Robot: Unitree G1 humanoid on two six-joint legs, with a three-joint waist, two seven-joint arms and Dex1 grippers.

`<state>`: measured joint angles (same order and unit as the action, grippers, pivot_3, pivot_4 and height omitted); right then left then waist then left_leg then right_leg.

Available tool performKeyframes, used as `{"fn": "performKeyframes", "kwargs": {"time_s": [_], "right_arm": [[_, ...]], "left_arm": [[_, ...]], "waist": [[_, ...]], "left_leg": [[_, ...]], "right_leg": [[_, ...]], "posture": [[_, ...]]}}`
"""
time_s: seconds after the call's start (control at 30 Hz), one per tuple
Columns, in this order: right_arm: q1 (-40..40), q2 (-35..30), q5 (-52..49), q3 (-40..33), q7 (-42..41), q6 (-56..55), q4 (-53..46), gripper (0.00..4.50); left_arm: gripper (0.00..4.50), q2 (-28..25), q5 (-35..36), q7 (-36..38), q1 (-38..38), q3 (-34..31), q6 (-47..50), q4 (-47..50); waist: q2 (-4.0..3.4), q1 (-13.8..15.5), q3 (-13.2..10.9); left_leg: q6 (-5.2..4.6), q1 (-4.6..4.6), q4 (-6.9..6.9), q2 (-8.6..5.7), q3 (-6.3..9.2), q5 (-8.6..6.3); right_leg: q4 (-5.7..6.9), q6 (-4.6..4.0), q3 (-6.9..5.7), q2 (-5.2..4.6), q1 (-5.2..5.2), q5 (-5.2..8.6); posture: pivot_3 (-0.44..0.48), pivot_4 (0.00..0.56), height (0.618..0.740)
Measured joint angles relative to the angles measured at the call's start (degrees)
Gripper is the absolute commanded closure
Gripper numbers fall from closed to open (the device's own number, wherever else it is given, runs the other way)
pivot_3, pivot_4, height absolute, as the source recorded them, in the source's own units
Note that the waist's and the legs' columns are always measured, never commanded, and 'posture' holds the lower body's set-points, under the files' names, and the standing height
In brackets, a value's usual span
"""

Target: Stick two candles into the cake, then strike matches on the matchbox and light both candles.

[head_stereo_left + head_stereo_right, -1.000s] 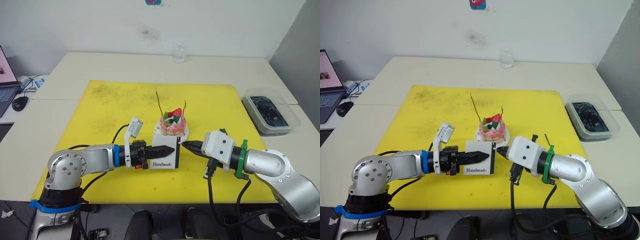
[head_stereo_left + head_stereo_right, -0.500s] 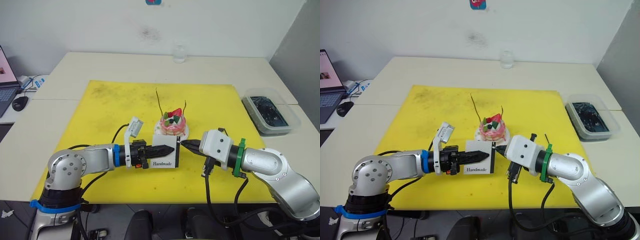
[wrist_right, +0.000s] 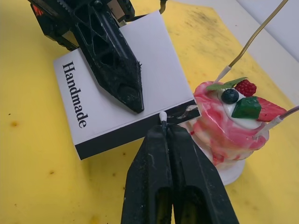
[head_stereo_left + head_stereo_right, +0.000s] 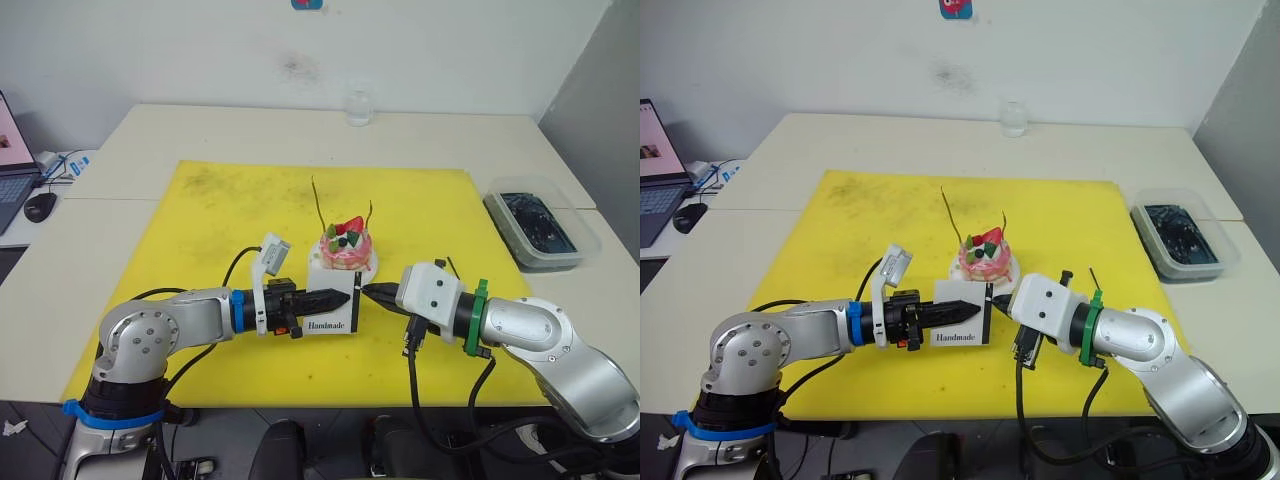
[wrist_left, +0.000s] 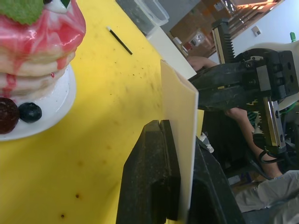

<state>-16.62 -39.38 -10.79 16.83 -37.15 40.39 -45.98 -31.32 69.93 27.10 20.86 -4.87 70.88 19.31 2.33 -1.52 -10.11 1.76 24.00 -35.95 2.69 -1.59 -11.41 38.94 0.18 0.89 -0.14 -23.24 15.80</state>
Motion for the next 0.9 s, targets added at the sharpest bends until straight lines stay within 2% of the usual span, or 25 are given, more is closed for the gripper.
{"fn": "performKeyframes", "kwargs": {"time_s": [0.53,0.9], "right_arm": [[0.0,0.5,0.7,0.2,0.6,1.3,0.0,4.48],[-0.9,0.6,0.8,1.3,0.6,4.0,0.0,4.48]], "left_arm": [[4.5,0.0,-0.6,0.2,-0.4,0.3,-0.3,0.6],[4.5,-1.8,-7.4,4.0,-1.2,3.7,-4.4,3.8]], "waist": [[0.0,0.0,0.0],[0.0,0.0,0.0]], "left_leg": [[0.0,0.0,0.0,0.0,0.0,0.0],[0.0,0.0,0.0,0.01,0.01,0.0]], "right_leg": [[0.0,0.0,0.0,0.0,0.0,0.0],[0.0,0.0,-0.01,0.0,0.0,0.0]], "posture": [[0.0,0.15,0.74],[0.0,0.15,0.74]]}}
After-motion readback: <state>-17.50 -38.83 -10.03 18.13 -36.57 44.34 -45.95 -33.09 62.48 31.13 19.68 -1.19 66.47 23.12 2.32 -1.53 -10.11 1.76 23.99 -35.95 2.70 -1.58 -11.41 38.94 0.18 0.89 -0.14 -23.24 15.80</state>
